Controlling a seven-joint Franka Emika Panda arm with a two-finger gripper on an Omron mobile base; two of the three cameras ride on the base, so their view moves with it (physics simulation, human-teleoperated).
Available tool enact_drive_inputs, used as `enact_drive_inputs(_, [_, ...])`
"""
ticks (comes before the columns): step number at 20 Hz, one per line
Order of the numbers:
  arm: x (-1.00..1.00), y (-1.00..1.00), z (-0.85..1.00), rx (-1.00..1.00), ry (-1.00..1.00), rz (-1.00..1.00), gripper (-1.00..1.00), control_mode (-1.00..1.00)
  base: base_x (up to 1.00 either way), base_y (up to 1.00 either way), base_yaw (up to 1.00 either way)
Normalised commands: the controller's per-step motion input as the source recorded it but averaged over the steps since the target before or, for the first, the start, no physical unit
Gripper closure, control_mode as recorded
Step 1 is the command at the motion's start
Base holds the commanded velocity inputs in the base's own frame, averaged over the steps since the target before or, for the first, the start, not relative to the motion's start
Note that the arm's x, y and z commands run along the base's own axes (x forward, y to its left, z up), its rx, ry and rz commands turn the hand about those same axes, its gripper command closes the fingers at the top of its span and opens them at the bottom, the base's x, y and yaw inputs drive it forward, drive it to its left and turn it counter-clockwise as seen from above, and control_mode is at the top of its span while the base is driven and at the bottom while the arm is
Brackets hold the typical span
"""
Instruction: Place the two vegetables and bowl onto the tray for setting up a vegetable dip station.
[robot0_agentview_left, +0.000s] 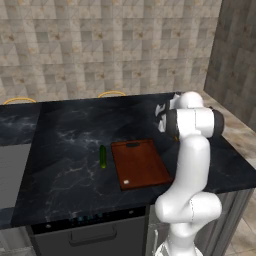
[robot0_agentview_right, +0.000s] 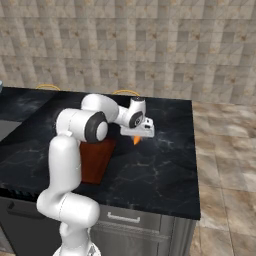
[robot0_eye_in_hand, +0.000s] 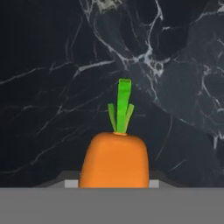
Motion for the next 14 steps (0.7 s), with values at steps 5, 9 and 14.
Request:
enact_drive_inputs(5, [-0.33,0.14,0.25,0.0,-0.05,0.12,1.0,-1.0,0.0,0.0,0.0])
enact_drive_inputs(9, [-0.51,0.38,0.22,-0.02,-0.06,0.16,1.0,-1.0,0.0,0.0,0.0])
enact_drive_inputs(14, [-0.47,0.37,0.21,-0.01,-0.04,0.19,1.0,-1.0,0.0,0.0,0.0])
